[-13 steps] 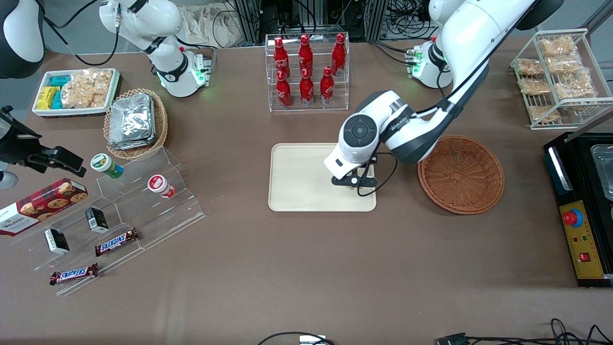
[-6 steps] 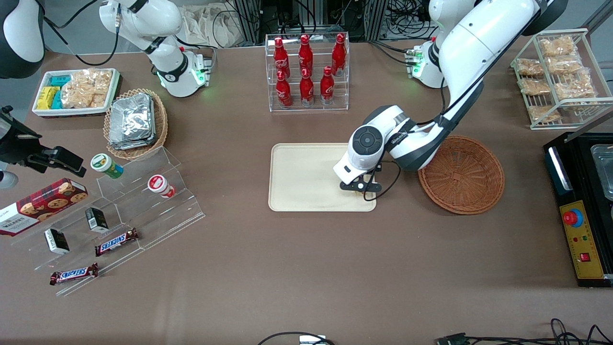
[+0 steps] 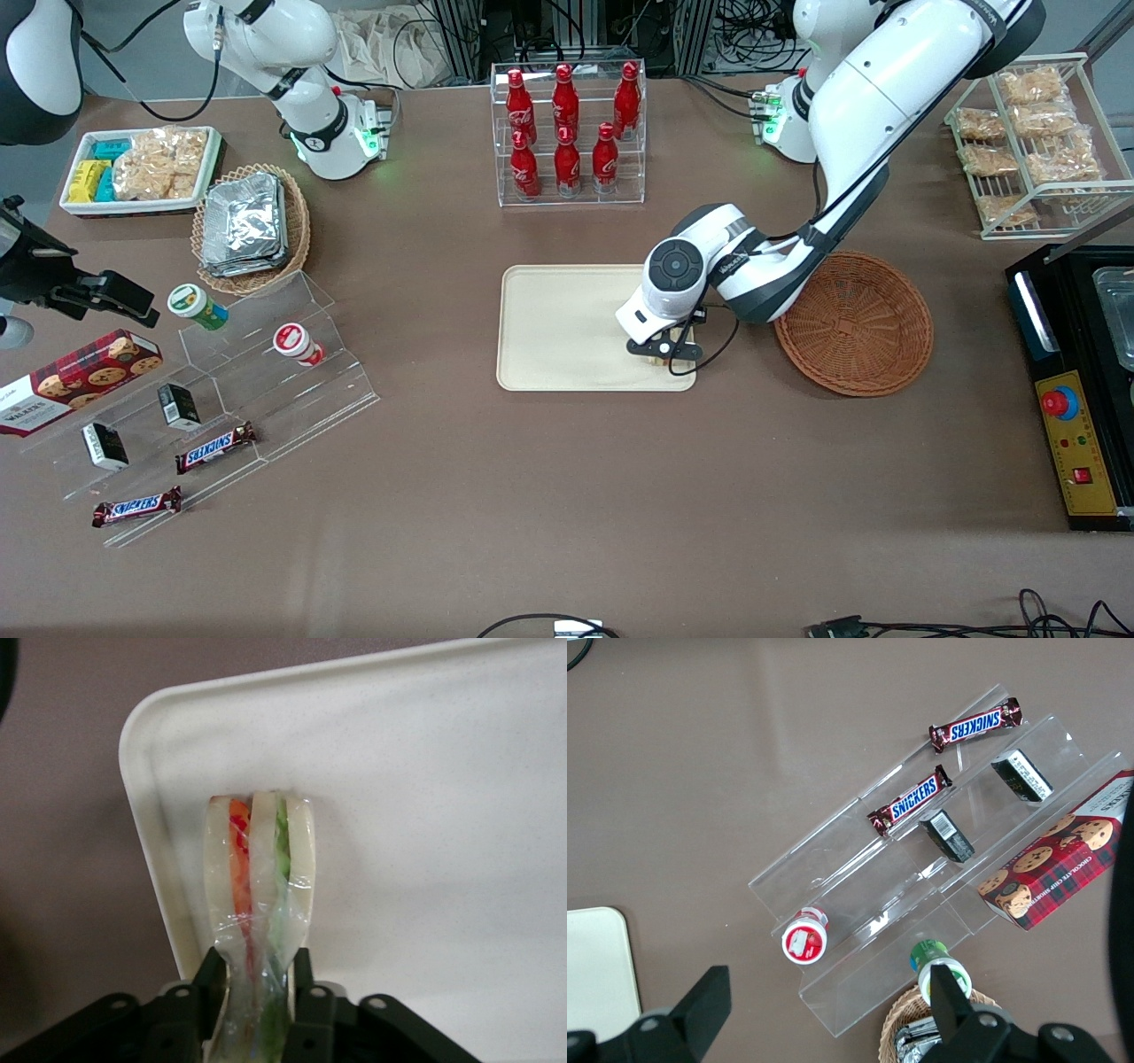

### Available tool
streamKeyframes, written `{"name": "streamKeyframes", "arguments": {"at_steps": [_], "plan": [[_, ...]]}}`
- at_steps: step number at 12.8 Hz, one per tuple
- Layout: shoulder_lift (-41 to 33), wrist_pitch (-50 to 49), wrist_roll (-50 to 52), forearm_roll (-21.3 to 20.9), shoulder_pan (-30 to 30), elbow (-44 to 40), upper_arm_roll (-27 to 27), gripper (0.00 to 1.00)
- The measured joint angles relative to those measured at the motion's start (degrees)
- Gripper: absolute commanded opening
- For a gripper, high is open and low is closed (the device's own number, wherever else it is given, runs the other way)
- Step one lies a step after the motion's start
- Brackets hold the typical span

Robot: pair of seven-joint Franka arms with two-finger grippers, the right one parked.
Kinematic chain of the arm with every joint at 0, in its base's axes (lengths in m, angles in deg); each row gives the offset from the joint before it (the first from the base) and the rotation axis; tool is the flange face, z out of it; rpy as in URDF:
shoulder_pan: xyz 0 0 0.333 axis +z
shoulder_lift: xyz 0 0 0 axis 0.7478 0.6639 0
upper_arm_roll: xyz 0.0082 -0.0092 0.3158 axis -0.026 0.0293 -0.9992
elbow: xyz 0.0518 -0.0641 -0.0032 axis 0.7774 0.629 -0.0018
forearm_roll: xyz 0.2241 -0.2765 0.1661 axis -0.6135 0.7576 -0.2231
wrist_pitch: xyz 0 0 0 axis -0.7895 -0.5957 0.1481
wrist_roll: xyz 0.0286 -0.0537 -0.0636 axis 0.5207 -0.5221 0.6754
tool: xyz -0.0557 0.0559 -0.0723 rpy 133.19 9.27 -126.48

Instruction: Place sandwich from basket to tray

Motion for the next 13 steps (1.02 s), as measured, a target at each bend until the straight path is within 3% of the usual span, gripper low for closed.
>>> {"name": "streamKeyframes", "arguments": {"at_steps": [7,11,13], "plan": [[-0.1,-0.6,2.1,0.0,0.2,-0.9,0.0,1.0],[-3.3,-8.7,2.1,0.1,0.4,-5.7,0.3,1.0],[-8.8,-12.5,2.0,4.0,0.5,-7.4,0.8,1.0]]}}
